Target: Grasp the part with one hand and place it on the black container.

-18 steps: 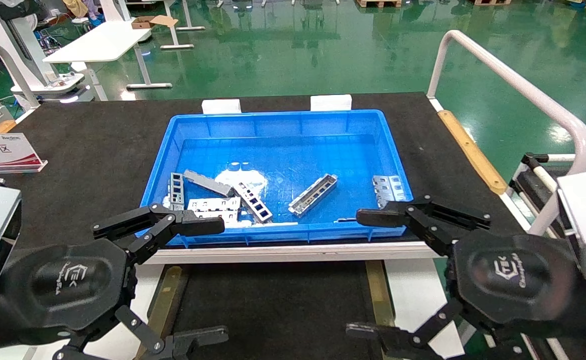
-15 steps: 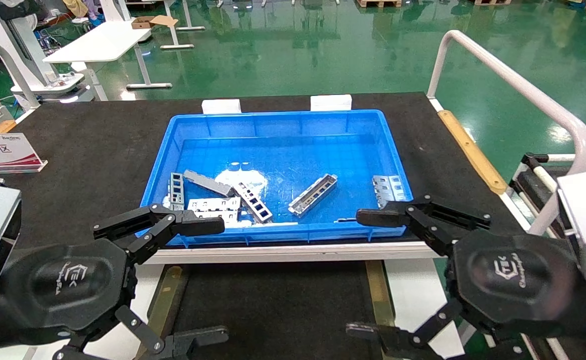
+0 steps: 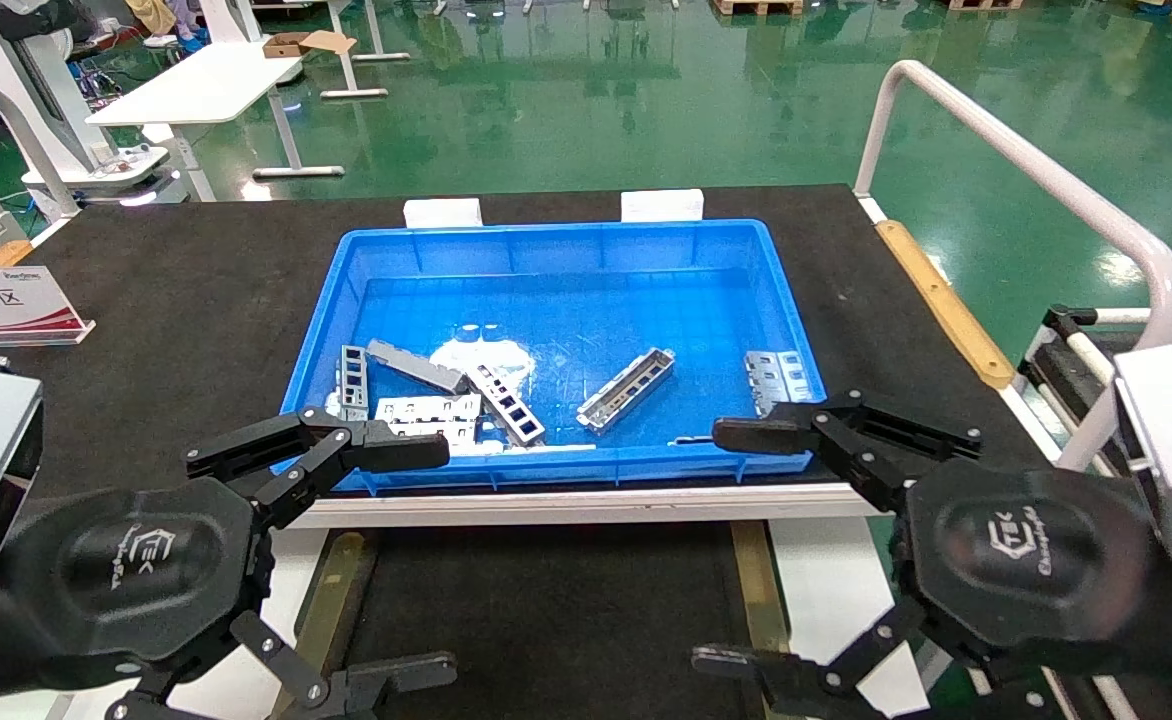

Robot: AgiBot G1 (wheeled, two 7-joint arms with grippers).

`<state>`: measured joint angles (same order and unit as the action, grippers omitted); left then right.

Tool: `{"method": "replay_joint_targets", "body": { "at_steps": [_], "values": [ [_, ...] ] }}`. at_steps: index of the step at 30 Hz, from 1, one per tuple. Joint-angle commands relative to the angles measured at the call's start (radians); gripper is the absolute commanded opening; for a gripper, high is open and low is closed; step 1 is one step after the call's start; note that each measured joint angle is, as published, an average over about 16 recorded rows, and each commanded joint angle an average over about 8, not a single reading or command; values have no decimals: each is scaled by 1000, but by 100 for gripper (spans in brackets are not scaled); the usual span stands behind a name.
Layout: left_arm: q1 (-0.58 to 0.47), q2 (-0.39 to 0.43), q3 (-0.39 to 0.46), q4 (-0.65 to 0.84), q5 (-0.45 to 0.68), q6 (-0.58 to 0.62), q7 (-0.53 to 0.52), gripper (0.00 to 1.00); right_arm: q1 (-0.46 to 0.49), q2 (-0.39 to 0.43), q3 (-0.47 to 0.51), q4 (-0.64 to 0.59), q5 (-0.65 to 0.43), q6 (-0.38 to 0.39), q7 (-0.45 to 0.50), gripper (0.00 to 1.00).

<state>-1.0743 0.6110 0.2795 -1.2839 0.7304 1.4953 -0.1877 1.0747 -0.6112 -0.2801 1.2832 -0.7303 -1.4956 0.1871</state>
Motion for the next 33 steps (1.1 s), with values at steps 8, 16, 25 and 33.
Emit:
{"method": "replay_joint_targets", "body": {
  "at_steps": [8,16,25,33],
  "values": [
    [0,0,0,0,0,0,0,100,0,0,0,0,0,0,0,100],
    [0,0,0,0,0,0,0,100,0,0,0,0,0,0,0,100],
    [0,0,0,0,0,0,0,100,0,0,0,0,0,0,0,100],
    [-5,10,4,3,5,-9,-1,100,0,0,0,-1,0,0,0,100]
  ]
}}
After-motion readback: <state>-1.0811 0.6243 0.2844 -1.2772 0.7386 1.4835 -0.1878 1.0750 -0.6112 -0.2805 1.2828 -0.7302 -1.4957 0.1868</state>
